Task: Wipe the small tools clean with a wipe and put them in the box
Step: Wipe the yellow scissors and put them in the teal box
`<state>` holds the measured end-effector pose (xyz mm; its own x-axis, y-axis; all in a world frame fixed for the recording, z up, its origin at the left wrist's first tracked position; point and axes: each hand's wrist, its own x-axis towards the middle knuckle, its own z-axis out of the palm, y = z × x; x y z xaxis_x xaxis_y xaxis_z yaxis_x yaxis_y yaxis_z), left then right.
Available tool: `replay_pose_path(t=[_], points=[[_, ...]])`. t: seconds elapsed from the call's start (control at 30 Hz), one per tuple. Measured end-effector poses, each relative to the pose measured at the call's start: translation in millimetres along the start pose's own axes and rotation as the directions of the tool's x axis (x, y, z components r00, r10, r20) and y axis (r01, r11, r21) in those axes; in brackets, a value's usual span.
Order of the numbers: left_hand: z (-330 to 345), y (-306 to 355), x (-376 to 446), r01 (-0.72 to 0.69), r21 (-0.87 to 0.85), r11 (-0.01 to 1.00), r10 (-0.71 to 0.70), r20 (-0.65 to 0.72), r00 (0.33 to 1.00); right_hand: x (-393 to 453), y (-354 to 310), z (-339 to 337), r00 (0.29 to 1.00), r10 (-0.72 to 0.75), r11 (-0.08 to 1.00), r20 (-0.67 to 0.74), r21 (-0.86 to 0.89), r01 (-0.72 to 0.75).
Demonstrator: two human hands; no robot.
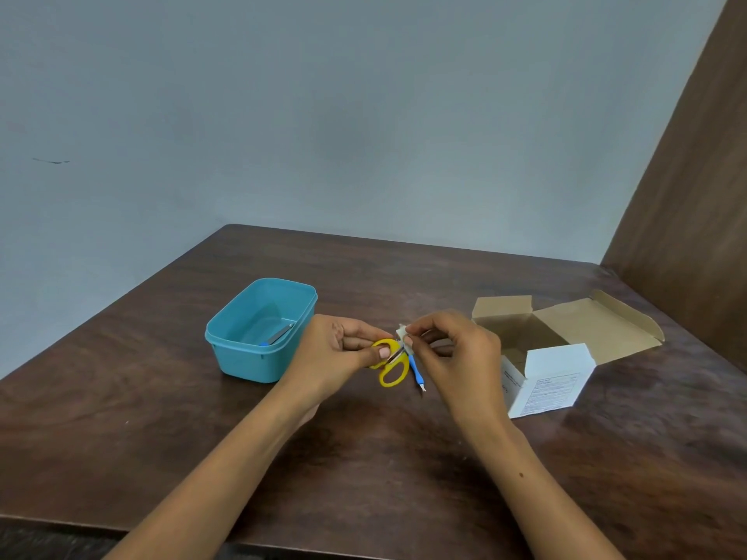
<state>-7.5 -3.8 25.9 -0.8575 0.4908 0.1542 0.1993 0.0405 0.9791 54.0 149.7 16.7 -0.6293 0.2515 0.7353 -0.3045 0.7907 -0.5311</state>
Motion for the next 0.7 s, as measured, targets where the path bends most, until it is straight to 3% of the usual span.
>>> replay_pose_path(t=[0.17,0.23,0.33,0.47,0.7], points=[[1.8,1.1,0.1,0.026,-0.020,0.999,-0.027,-0.014,1.000,0.5,-1.3,-1.8,0.996,-0.014,0.999,-0.087,-0.040,0.011],[1.3,1.9,0.5,0.048,-0.030,0.998,-0.049,-0.036,0.998,0.6,-4.4,-5.0,0.993,0.036,0.998,-0.115,0.048,-0.030],[0.2,3.2,0.4,0.069,-0.055,0.996,-0.072,-0.049,0.996,0.9,-6.4,-6.9,0.991,0.124,0.982,-0.047,0.148,-0.116],[-0.4,5.0,-1.5,0.062,-0.075,0.995,-0.067,-0.056,0.996,0.7,-6.4,-3.1,0.986,0.158,0.980,0.044,0.115,-0.162],[-1.0,6.9,-1.8,0.090,-0.080,0.993,-0.094,-0.048,0.994,1.1,-4.4,-5.6,0.991,0.121,0.992,-0.054,0.046,-0.119]])
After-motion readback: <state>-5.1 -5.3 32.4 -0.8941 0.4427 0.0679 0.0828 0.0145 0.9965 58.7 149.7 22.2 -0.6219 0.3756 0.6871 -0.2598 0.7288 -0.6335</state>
